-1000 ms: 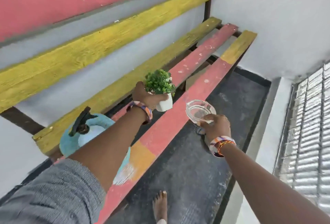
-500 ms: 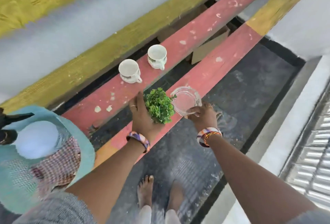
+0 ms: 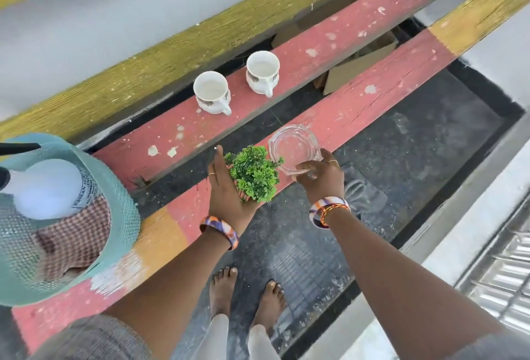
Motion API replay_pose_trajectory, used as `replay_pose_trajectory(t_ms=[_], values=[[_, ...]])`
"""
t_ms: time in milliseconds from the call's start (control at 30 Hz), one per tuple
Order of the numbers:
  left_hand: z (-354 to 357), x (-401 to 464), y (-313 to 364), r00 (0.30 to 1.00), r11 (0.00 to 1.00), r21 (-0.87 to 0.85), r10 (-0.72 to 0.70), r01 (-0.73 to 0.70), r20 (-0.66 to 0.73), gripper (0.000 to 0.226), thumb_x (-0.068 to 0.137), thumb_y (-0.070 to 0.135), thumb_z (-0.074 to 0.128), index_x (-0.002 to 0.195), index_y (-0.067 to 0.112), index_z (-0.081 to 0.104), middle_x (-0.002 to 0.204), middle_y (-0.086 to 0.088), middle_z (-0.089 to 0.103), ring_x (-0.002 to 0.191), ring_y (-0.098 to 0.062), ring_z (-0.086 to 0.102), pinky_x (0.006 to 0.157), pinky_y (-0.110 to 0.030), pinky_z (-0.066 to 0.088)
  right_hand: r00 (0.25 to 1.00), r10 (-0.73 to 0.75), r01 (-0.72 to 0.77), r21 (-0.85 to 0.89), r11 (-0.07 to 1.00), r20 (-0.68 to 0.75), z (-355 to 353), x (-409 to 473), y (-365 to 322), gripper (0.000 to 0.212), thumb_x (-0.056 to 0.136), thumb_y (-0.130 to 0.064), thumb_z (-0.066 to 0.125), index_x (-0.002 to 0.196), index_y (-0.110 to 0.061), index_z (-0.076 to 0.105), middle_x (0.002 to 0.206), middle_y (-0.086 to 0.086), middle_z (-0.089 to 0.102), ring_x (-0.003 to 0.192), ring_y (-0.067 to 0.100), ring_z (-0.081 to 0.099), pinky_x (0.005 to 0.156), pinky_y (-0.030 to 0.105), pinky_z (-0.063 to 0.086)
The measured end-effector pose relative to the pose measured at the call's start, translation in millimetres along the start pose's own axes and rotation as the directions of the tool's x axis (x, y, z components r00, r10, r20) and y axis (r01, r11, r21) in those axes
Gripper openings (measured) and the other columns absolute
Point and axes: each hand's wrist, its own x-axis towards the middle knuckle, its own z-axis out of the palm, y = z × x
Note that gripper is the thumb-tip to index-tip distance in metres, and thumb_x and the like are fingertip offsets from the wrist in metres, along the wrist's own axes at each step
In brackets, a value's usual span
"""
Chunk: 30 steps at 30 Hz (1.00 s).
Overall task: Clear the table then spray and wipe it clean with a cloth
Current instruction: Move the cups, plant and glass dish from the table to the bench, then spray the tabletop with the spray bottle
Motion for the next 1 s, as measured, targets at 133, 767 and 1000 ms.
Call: replay_pose_trajectory(t_ms=[133,767,1000], values=[[-1,-4,-8,1.000,1.000,0.014,-0.001,0.001,0.009,0.121,0.062,0.017,0.084,0.147,0.007,-0.001,0.150,-0.024,0.017,0.136,-0.036,0.034,0.106,-0.041,0.037,0.999,0.011,-0.013,0.055,0.998,0.038,1,-6,-4,0.046,0.083,0.004,0.062,0.124,-0.017,0.062,0.152,0.013,0.029,0.117,0.035,0.056,0.096,0.035,0.047],[-120,-93,-12,0.984,0.971,0.238,-0.074,0.034,0.160,0.031,0.088,0.015,0.054,0.118,0.009,0.059,0.117,-0.009,0.065,0.105,-0.023,0.061,0.090,-0.024,0.044,0.735,0.166,0.252,-0.492,0.834,0.658,40,-131,-99,0.031,0.084,-0.025,0.064,0.107,-0.004,0.064,0.107,0.014,0.067,0.106,0.030,0.063,0.072,0.025,0.042],[-215,-125,-30,0.984,0.987,0.154,-0.013,0.042,-0.180,0.030,0.080,0.019,0.048,0.093,0.005,0.070,0.091,-0.014,0.074,0.079,-0.028,0.068,0.076,-0.032,0.053,0.726,-0.269,0.518,-0.246,0.819,0.633,66,-176,-209,0.014,0.088,-0.015,0.051,0.087,-0.008,0.063,0.104,0.016,0.067,0.102,0.030,0.061,0.077,0.030,0.047]])
